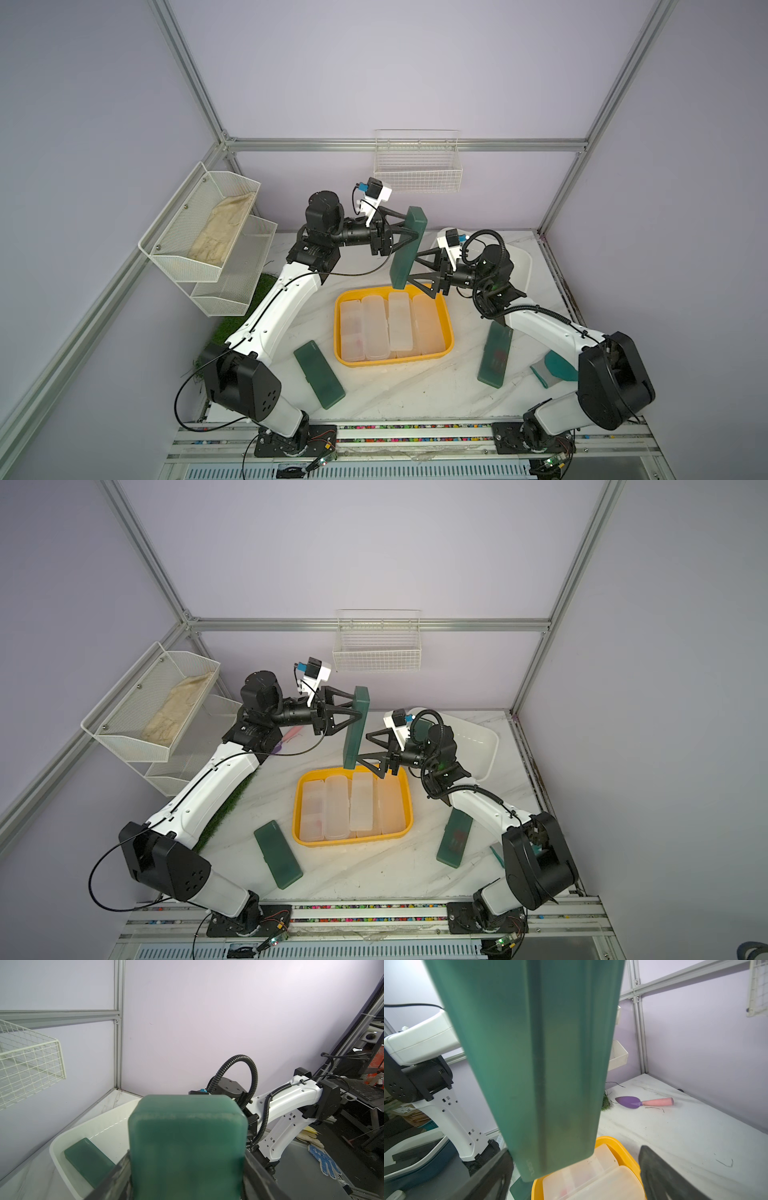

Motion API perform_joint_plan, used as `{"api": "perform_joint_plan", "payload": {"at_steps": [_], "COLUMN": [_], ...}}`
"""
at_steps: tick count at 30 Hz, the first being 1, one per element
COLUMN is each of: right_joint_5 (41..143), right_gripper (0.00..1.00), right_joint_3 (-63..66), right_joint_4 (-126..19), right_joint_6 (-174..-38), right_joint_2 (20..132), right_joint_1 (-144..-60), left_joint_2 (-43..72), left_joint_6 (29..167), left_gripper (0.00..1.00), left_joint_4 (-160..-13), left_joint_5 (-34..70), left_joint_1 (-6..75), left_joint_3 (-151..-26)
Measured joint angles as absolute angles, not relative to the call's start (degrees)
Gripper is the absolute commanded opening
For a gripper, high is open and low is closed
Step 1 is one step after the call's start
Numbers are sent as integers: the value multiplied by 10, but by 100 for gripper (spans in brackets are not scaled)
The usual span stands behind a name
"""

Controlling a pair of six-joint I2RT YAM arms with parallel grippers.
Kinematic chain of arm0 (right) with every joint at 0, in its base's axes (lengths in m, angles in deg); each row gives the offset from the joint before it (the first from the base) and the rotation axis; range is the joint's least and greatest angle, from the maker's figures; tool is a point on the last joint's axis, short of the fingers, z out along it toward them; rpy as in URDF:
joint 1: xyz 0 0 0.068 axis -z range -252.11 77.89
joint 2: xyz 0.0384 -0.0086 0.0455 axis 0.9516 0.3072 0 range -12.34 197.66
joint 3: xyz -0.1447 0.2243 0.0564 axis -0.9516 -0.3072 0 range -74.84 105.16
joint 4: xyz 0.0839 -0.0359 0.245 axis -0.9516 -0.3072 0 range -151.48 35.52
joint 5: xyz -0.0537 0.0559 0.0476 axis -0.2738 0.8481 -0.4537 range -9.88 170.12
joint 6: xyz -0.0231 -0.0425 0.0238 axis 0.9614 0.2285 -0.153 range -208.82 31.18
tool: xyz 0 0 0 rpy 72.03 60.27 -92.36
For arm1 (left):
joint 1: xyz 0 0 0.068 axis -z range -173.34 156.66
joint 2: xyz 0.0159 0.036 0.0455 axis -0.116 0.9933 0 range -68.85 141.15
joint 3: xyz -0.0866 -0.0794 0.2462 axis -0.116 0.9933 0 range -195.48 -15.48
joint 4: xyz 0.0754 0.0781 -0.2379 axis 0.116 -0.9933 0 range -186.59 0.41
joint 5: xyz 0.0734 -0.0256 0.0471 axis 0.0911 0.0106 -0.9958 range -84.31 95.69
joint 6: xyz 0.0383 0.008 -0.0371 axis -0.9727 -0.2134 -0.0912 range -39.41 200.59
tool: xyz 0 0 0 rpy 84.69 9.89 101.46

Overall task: Place the pencil cases by color into the storage box
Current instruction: Place the pencil case at the storage box.

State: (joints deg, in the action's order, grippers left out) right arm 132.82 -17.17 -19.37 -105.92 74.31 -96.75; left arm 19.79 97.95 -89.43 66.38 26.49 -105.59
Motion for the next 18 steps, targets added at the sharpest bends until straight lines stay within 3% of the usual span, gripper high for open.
{"api": "perform_joint_plan", "payload": {"at_steps": [10, 18], "right_joint_5": [1400, 1412], "right_gripper": [95, 95], "right_joint_3": [-110, -110], "right_joint_4": [-85, -34], "right_joint_6": [-1118, -1156], "right_joint_2": [834, 844], "right_joint_1": [-969, -969], "left_joint_2": [197, 197], "left_joint_6": [975, 983], "left_gripper": [56, 56], "left_joint_4": [-888, -888], "left_joint_5": [654, 661], "left_joint_1": [258, 254], "left_joint_3": [-1056, -1056]}}
